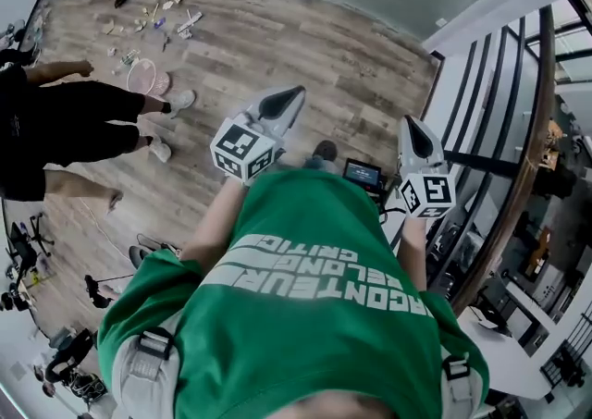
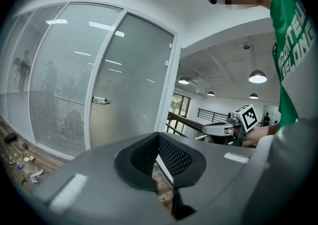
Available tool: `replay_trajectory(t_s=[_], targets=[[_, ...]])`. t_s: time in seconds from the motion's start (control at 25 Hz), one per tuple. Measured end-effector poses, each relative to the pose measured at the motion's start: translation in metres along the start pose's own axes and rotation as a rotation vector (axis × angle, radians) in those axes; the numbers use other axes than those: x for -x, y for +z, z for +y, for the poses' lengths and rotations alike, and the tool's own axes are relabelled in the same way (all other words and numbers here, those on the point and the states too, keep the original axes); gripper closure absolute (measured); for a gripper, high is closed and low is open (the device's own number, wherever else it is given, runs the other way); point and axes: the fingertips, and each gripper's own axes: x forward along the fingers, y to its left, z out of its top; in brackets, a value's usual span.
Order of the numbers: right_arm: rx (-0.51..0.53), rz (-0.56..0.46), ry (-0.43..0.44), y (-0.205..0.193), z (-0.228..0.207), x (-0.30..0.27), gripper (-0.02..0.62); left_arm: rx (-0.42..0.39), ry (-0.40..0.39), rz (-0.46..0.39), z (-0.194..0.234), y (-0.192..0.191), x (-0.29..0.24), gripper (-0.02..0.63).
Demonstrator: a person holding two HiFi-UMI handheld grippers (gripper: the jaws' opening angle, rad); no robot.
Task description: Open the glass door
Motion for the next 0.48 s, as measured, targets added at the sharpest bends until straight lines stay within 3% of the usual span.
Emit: replay_trajectory(t_s=[0.24,0.48], targets=[[-0.018,-0.012,-0.010,0.001,-0.028,-0.001,0.603,-0.010,-0.037,0.028,-0.017,0.004,-0.033,0.595],[-0.036,0.006,-0.038,-0.005,-0.038,-0.006,0.603,-0.006,-0.062,0.042,-0.008,0.006,-0.051,0.595]])
